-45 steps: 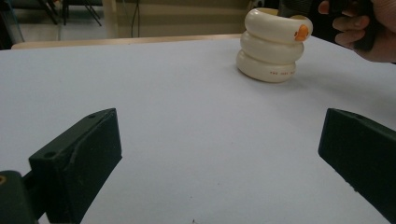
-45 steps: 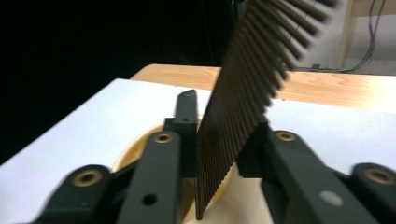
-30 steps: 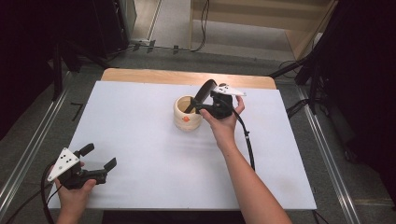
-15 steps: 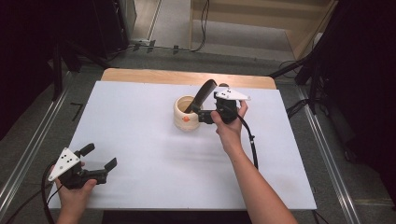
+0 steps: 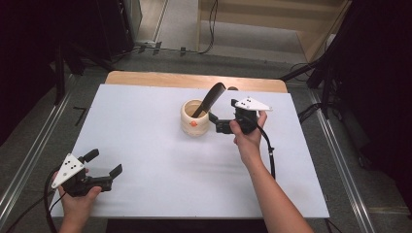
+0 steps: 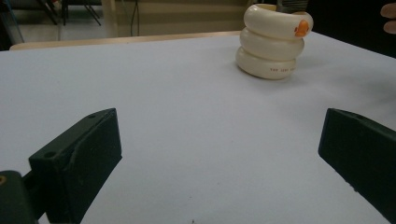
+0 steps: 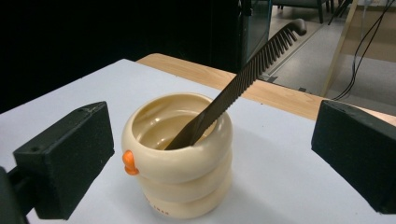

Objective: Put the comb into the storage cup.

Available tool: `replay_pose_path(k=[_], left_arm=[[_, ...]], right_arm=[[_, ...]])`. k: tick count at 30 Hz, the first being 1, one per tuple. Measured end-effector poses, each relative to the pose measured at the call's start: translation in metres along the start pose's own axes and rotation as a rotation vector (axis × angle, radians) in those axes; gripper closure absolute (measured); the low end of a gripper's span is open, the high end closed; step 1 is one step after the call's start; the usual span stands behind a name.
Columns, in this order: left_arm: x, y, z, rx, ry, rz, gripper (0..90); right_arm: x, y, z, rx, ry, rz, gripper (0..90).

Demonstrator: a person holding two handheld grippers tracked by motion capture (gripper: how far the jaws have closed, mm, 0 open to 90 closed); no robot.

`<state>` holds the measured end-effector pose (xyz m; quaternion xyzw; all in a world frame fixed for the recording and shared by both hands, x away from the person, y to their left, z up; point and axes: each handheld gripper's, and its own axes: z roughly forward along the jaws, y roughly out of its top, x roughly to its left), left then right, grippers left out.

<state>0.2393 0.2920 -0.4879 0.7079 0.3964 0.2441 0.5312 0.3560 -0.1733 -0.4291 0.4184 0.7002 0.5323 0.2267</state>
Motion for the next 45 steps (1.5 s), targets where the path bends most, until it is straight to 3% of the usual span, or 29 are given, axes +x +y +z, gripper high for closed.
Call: replay_pose_path(k=[23,37,45], left_arm=[[-0.001,0.000,0.000,0.003,0.001,0.004,0.0],[-0.001,0.000,0.001,0.001,0.000,0.006,0.0],[-0.002,0.000,0.001,0.001,0.000,0.007,0.0]], right_arm=[[-0.010,-0.022,-0.031,-0.008,-0.016,-0.002,0.0],[-0.009,-0.037,-0.048,0.001,-0.001,-0.038,0.0],[-0.014,-0.045,-0.063,-0.006,-0.016,-0.037,0.0]])
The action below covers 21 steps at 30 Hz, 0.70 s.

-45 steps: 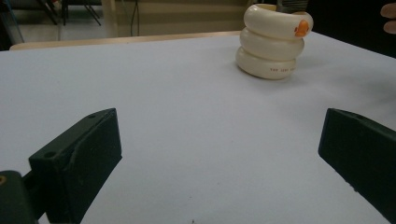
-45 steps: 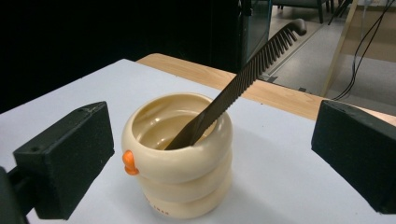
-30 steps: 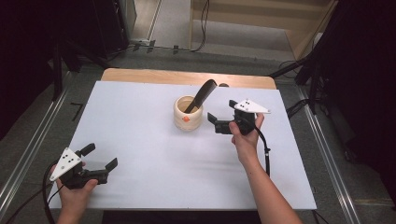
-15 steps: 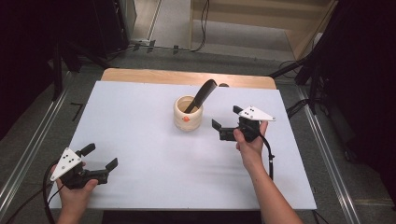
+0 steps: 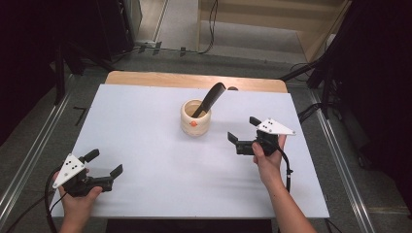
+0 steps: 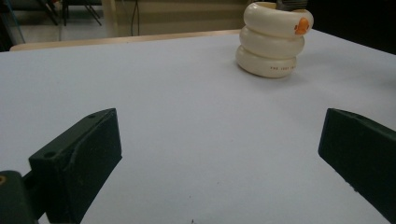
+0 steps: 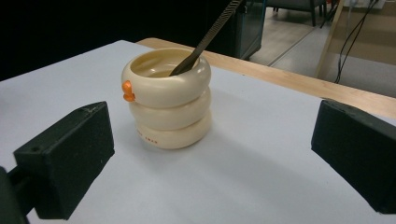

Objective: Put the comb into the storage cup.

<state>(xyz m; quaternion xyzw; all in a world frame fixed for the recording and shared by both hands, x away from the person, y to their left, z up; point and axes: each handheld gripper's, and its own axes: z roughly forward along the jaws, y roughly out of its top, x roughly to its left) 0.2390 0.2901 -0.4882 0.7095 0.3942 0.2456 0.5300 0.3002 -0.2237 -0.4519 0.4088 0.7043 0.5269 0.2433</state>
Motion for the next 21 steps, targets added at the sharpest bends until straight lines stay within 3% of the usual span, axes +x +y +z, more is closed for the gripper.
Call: replay_pose_path(k=[21], left_arm=[[-0.001,0.000,0.000,0.003,0.003,0.003,0.0]], right_arm=[[-0.013,-0.021,-0.038,0.004,-0.045,-0.004,0.0]])
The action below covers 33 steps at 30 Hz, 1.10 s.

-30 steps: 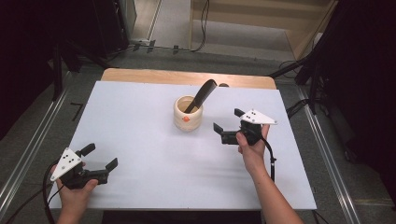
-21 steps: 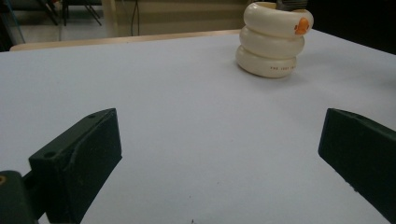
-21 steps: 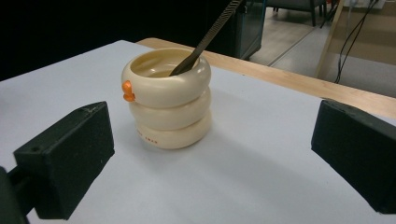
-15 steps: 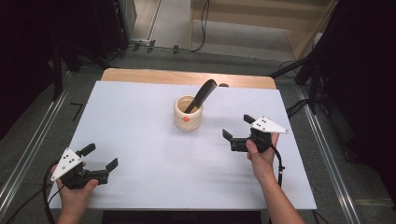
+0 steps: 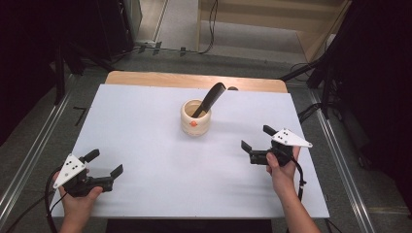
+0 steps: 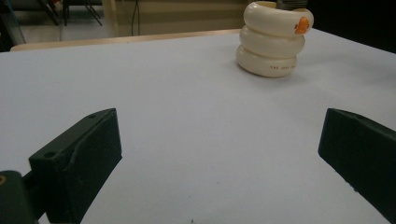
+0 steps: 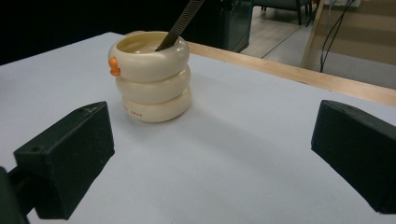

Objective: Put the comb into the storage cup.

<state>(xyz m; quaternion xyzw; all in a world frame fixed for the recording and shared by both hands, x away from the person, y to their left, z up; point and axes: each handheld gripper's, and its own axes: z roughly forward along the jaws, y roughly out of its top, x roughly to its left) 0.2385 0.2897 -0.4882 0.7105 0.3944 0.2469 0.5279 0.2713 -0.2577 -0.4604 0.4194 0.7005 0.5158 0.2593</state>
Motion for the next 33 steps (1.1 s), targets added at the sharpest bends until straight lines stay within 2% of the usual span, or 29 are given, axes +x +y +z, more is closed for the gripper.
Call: replay_pose_path(k=[33], left_arm=[[-0.001,0.000,0.000,0.006,0.003,0.008,0.0]], right_arm=[[-0.016,-0.037,-0.046,-0.011,-0.037,0.042,0.0]])
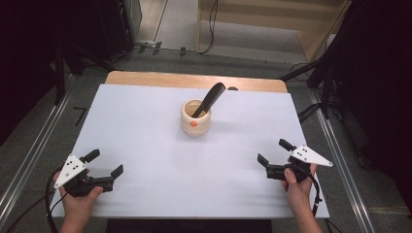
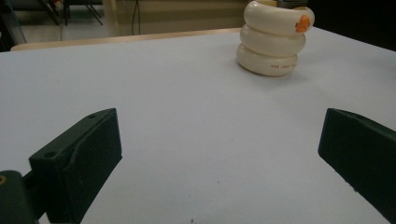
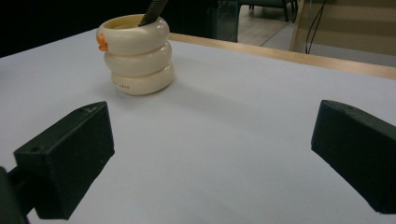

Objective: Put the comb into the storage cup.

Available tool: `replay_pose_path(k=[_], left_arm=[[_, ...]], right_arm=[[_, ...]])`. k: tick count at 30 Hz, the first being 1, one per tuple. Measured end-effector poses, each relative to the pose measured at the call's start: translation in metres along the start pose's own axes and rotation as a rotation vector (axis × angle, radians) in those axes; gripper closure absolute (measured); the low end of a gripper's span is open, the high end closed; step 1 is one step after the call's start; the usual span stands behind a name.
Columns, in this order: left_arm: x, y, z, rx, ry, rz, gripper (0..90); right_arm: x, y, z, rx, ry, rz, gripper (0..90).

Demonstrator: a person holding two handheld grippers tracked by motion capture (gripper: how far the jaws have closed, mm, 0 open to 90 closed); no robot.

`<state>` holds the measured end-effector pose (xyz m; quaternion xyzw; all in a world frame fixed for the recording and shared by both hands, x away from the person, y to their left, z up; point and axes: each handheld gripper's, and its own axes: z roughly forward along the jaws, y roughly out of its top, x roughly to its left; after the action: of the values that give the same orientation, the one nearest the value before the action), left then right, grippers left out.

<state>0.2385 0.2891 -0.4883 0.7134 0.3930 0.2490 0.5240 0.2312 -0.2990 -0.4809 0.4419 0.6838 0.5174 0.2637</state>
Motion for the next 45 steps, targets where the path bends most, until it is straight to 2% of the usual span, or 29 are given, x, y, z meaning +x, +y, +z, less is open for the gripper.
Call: replay_pose_path(k=[24,45], left_arm=[[-0.001,0.000,0.000,0.000,-0.005,0.009,0.0],[-0.001,0.001,-0.001,-0.004,-0.006,0.009,0.3]], right_arm=[[-0.011,-0.032,-0.021,0.035,-0.019,0.012,0.0],[-0.025,-0.046,-0.043,0.043,-0.019,0.037,0.0]])
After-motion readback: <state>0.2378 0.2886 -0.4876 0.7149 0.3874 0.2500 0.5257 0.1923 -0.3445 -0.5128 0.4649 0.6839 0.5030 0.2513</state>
